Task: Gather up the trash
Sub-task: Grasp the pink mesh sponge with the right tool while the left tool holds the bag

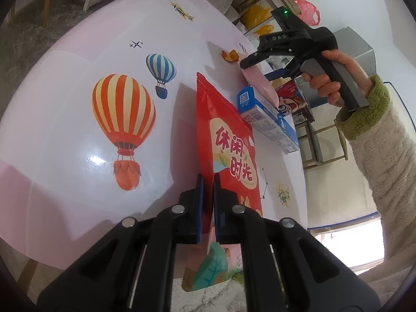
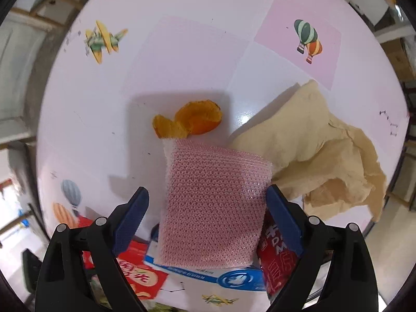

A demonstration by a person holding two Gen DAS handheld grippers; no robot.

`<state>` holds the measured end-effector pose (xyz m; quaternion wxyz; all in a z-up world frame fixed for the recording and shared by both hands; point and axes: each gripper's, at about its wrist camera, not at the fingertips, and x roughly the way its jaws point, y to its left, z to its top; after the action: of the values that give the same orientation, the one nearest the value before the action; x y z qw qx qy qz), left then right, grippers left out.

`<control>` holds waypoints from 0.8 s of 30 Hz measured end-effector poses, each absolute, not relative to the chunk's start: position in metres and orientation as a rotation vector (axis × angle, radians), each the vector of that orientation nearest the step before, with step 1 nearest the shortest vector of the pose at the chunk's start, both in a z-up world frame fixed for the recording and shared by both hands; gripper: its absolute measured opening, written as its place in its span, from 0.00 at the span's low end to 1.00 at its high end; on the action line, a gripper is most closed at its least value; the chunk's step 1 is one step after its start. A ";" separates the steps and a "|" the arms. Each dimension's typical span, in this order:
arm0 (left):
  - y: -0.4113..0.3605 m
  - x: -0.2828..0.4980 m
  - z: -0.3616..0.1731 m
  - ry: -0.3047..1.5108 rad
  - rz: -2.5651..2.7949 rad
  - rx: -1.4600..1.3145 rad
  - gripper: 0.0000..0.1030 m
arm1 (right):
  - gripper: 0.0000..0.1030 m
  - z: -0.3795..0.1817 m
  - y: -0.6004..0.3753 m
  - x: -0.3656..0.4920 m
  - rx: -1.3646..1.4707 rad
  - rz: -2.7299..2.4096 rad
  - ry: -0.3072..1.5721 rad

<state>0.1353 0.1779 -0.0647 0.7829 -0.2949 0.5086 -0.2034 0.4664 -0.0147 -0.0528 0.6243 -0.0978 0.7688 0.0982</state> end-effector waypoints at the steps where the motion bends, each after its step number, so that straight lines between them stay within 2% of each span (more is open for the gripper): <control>1: 0.179 0.136 -0.064 1.095 -0.440 -0.638 0.05 | 0.86 -0.053 -0.013 0.465 -0.236 0.225 1.764; 12: 0.175 0.136 -0.062 1.084 -0.449 -0.663 0.05 | 0.86 -0.077 -0.006 0.461 -0.320 0.165 1.797; 15: 0.173 0.138 -0.057 1.071 -0.453 -0.664 0.05 | 0.81 -0.079 0.000 0.457 -0.325 0.168 1.778; 24: 0.167 0.125 -0.031 1.014 -0.459 -0.638 0.05 | 0.78 -0.012 -0.002 0.434 -0.190 0.276 1.628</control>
<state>0.1245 0.1670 -0.0309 0.8012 -0.2978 0.4729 -0.2139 0.4345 -0.0019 -0.0122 0.6741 -0.0843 0.7235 0.1228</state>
